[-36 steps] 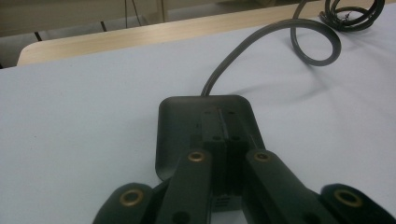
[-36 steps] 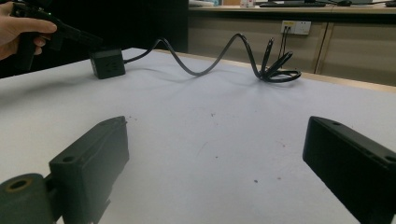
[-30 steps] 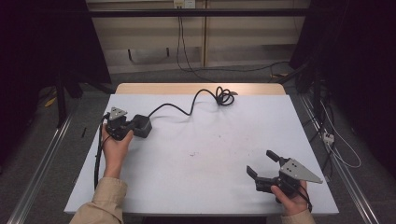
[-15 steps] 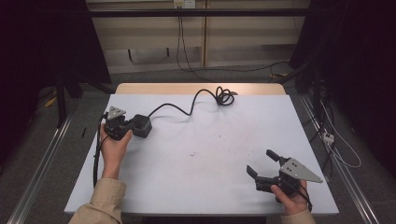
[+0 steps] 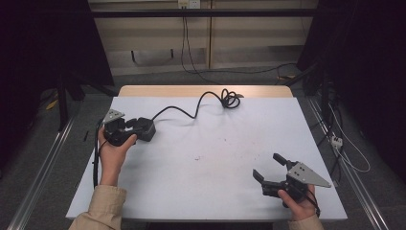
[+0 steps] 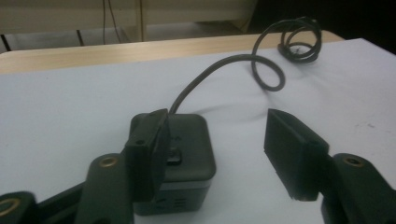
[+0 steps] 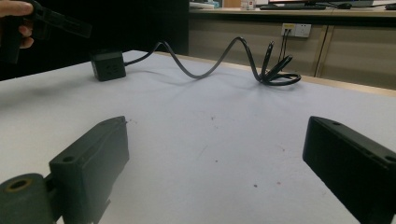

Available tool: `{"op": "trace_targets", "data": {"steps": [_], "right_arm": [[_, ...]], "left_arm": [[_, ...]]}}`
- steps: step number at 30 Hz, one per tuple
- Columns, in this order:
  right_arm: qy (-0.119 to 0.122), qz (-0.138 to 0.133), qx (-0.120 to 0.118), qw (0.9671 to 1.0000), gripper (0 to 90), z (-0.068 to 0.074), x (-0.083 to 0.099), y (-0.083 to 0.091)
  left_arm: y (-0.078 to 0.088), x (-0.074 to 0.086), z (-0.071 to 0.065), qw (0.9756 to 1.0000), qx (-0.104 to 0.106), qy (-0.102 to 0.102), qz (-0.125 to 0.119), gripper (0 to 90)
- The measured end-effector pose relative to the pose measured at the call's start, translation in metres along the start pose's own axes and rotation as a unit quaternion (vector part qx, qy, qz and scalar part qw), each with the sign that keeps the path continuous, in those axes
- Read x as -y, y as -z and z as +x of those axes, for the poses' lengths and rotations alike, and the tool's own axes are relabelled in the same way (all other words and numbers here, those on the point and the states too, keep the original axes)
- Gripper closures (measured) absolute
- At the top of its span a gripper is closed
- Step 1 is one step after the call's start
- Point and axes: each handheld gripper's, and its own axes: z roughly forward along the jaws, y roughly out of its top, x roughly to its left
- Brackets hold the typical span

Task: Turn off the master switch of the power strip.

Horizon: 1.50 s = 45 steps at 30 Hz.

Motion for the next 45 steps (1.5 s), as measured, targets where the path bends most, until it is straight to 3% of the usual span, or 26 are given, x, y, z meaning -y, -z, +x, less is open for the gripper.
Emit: {"op": "trace_targets", "data": {"steps": [8, 13, 21, 30, 45], "right_arm": [[-0.001, -0.002, 0.0, 1.0, 6.7, -0.001, -0.001, 0.0], [-0.002, -0.003, 0.0, 1.0, 6.7, -0.001, -0.002, 0.001], [-0.001, -0.002, 0.001, 1.0, 6.7, -0.001, -0.002, 0.001], [-0.002, -0.004, 0.001, 1.0, 6.7, -0.002, -0.002, 0.001], [-0.003, -0.004, 0.001, 1.0, 6.7, -0.002, -0.002, 0.002]], "left_arm": [[0.004, 0.008, -0.012, 0.9994, 0.022, -0.023, 0.009, 24.7], [0.012, 0.015, -0.016, 0.9988, 0.045, -0.015, 0.008, 21.0], [0.023, 0.024, -0.023, 0.9984, 0.054, -0.018, -0.002, 13.3], [0.03, 0.039, -0.029, 0.9978, 0.063, -0.022, 0.004, 10.8], [0.043, 0.056, -0.038, 0.9961, 0.076, -0.046, 0.003, 9.8]]}}
